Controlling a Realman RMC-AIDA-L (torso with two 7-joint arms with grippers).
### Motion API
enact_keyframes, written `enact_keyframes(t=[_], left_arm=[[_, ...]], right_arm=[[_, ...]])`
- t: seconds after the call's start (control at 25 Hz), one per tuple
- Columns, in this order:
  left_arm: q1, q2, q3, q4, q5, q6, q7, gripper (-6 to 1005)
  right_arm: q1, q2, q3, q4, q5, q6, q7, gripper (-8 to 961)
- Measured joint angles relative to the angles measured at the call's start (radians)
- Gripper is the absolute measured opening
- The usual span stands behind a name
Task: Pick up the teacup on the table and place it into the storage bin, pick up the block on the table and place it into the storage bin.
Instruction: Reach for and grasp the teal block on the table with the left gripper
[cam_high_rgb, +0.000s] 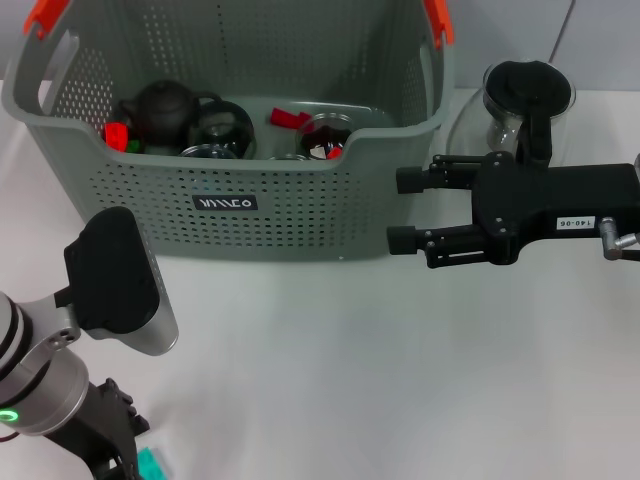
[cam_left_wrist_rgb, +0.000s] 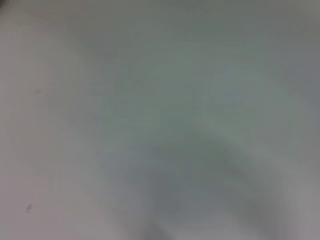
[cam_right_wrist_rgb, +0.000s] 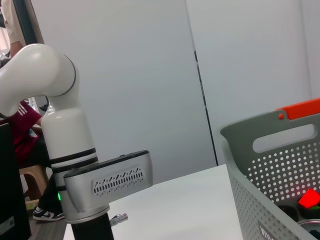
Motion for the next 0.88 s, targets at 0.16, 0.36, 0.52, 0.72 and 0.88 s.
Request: enact_keyframes(t=[0.16, 0.36, 0.52, 0.72, 0.88], left_arm=[[0.001, 0.000, 0.003, -0.008, 0.002, 0.015, 0.002, 775], [0.003, 0.000, 0.009, -0.012, 0.004, 0.018, -0.004, 774], [0.006, 0.000, 0.015, -0.015, 0.006, 0.018, -0.007, 774], [0.014, 0.000, 0.030, -0.023, 0.007, 0.021, -0.007, 764], [0.018, 0.000, 0.040, -0.028, 0.013, 0.017, -0.008, 717]], right_arm=[[-0.001, 0.000, 0.001, 0.000, 0.000, 0.000, 0.000, 855], [-0.001, 0.000, 0.002, 0.000, 0.001, 0.000, 0.000, 855], [0.000, 0.000, 0.004, -0.003, 0.003, 0.000, 0.000, 855], [0.000, 0.000, 0.008, -0.005, 0.003, 0.001, 0.000, 855], [0.000, 0.000, 0.009, -0.006, 0.003, 0.001, 0.000, 855]])
